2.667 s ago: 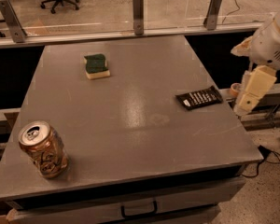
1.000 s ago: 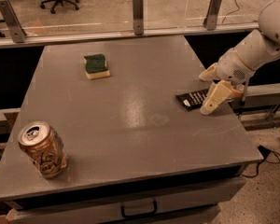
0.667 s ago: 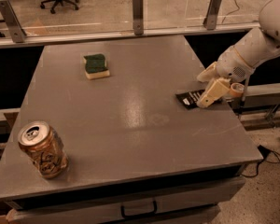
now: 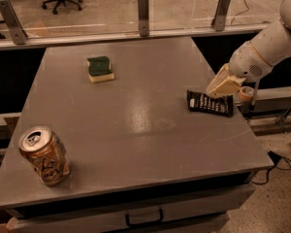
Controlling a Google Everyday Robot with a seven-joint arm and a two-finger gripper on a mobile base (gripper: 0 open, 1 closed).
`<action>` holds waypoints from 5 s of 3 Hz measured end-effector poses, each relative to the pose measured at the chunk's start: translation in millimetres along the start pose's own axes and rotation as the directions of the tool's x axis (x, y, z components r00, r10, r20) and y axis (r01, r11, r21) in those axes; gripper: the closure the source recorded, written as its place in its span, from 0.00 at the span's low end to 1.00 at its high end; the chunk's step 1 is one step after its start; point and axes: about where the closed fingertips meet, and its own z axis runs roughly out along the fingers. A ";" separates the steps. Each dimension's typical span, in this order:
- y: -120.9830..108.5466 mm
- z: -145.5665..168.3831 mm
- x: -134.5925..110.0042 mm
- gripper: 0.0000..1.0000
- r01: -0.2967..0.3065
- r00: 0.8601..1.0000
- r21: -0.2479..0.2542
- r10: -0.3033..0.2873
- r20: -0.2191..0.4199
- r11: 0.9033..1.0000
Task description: Move rxbar chocolate near sponge
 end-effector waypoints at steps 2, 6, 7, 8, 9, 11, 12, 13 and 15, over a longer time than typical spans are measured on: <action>7.7 -22.6 -18.9 1.00 0.025 0.999 0.023 -0.026 0.045 0.999; 11.2 50.2 -149.0 1.00 0.202 0.947 -0.037 -0.186 0.261 0.979; 10.9 51.5 -150.4 0.82 0.204 0.947 -0.038 -0.187 0.262 0.978; 23.4 49.0 -136.8 0.59 0.183 0.944 -0.072 -0.155 0.292 0.980; 34.6 43.4 -120.0 0.35 0.160 0.949 -0.095 -0.126 0.289 0.983; 38.4 39.1 -104.4 0.00 0.149 0.961 -0.121 -0.115 0.251 0.981; 39.0 48.6 -91.8 0.00 0.137 0.971 -0.142 -0.105 0.215 0.980; 40.3 61.2 -74.7 0.00 0.122 0.981 -0.148 -0.096 0.171 0.981; 34.6 70.6 -60.8 0.41 0.126 0.985 -0.127 -0.109 0.134 0.984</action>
Offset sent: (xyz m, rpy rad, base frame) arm -0.0118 0.0047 0.0542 0.0620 -0.0760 0.0171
